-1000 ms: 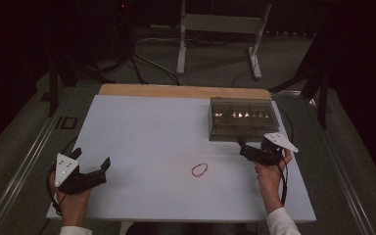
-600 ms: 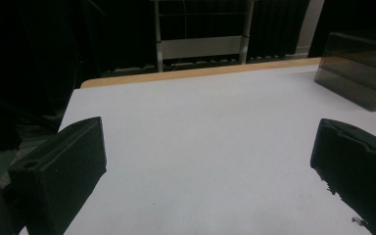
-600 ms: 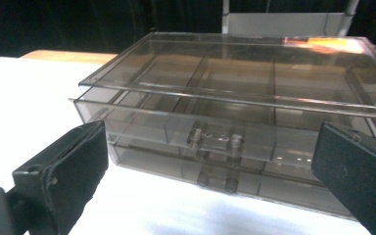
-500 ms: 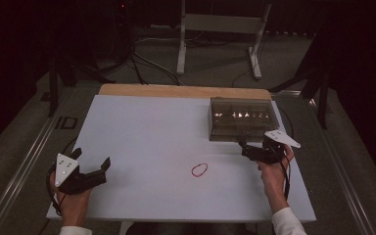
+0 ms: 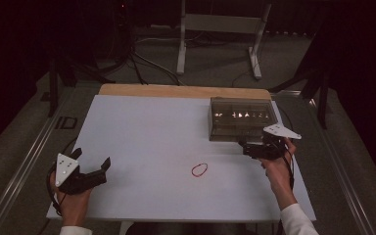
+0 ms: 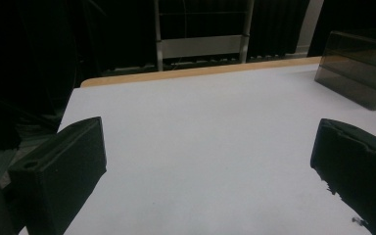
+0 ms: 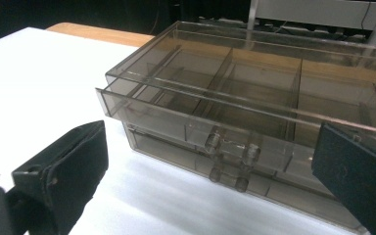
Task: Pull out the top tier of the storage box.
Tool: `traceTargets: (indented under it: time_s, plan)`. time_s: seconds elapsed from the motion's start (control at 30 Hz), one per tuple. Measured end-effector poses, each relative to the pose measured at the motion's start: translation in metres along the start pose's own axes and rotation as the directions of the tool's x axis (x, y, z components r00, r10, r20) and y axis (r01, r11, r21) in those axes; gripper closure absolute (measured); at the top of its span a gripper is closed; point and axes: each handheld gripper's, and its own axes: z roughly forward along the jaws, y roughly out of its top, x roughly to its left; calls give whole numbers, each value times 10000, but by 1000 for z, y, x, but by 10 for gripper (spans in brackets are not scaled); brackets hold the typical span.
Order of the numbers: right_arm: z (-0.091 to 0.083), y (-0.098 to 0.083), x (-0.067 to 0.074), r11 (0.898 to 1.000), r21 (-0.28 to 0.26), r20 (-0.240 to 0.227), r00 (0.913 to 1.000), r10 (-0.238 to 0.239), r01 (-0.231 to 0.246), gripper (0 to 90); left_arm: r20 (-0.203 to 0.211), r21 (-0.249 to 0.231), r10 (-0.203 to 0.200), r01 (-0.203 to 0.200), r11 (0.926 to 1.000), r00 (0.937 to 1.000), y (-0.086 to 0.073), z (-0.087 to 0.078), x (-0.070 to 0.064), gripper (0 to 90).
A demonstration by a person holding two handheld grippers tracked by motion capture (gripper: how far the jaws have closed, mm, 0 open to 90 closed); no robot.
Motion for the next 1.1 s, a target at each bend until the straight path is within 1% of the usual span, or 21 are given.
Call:
traceTargets:
  time_s: [0.07, 0.1, 0.2, 0.27, 0.37, 0.53, 0.6, 0.73, 0.87, 1.0, 1.1]
  plan:
    - [1, 2, 0, 9997, 218, -151, 9999, -63, 67, 5, 1, 0, 13, -13, 10000, 10000, 0, 0, 0, 16]
    - [1, 2, 0, 9997, 218, -151, 9999, -63, 67, 5, 1, 0, 13, -13, 10000, 10000, 0, 0, 0, 16]
    - [3, 6, -1, 9991, 411, -407, 9992, -62, 79, 5, 0, 18, 30, -30, 10000, 10000, 0, 0, 0, 16]
    - [3, 7, -1, 9990, 438, -420, 9991, -69, 87, 5, -17, 23, 30, -30, 10000, 10000, 0, 1, 0, 15]
    - [6, 9, -3, 9980, 638, -727, 9973, 33, 14, 5, -22, 20, 18, -18, 10000, 10000, 0, 0, 0, 16]
    - [8, 13, -3, 9953, 921, -1117, 9935, -207, 311, 6, -17, 30, 31, -31, 10000, 10000, 0, 1, 0, 16]
    - [10, 15, -4, 9936, 1009, -1412, 9893, -367, 512, 6, -15, 29, 60, -60, 10000, 10000, 0, 1, 0, 16]
    - [11, 16, -6, 9915, 1116, -1478, 9878, -496, 665, 6, -27, 18, 16, -16, 10000, 10000, 0, 0, 0, 16]
    - [13, 19, -8, 9871, 1364, -1727, 9832, -599, 841, 6, -4, 44, 50, -50, 10000, 10000, 0, 1, 0, 15]
    - [15, 21, -12, 9798, 1618, -1781, 9801, -879, 1172, 6, -21, 33, 27, -27, 10000, 10000, 0, 1, 0, 16]
    - [15, 21, -13, 9796, 1628, -1813, 9795, -874, 1175, 6, -18, 31, 18, -18, 10000, 10000, 0, 1, 0, 16]
